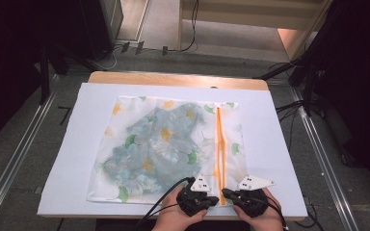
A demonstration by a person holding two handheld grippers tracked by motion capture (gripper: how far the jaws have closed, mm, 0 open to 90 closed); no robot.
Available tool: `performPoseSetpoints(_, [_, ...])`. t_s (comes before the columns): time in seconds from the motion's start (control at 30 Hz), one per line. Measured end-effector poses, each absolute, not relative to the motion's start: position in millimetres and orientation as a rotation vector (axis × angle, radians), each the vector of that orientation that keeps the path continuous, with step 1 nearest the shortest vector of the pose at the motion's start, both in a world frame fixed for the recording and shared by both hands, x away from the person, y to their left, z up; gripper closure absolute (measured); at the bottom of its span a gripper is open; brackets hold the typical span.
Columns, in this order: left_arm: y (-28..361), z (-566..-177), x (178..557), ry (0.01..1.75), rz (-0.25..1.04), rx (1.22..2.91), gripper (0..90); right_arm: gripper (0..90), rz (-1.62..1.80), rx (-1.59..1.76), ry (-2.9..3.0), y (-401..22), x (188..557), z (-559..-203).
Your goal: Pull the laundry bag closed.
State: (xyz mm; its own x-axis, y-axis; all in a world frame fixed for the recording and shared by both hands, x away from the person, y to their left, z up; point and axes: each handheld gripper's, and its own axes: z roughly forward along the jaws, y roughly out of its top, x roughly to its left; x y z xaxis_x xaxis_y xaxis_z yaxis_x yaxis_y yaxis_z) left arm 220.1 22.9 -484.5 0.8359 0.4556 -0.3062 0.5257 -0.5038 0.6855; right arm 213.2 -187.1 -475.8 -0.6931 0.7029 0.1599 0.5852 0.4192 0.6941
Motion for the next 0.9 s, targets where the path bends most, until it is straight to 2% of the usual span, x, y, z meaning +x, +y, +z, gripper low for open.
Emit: performPoseSetpoints(0.9, [23, -485, 220, 0.717, -0.110, 2.177, 90.0, 90.0, 1.194, 1.156, 2.454, -192, 236, -465])
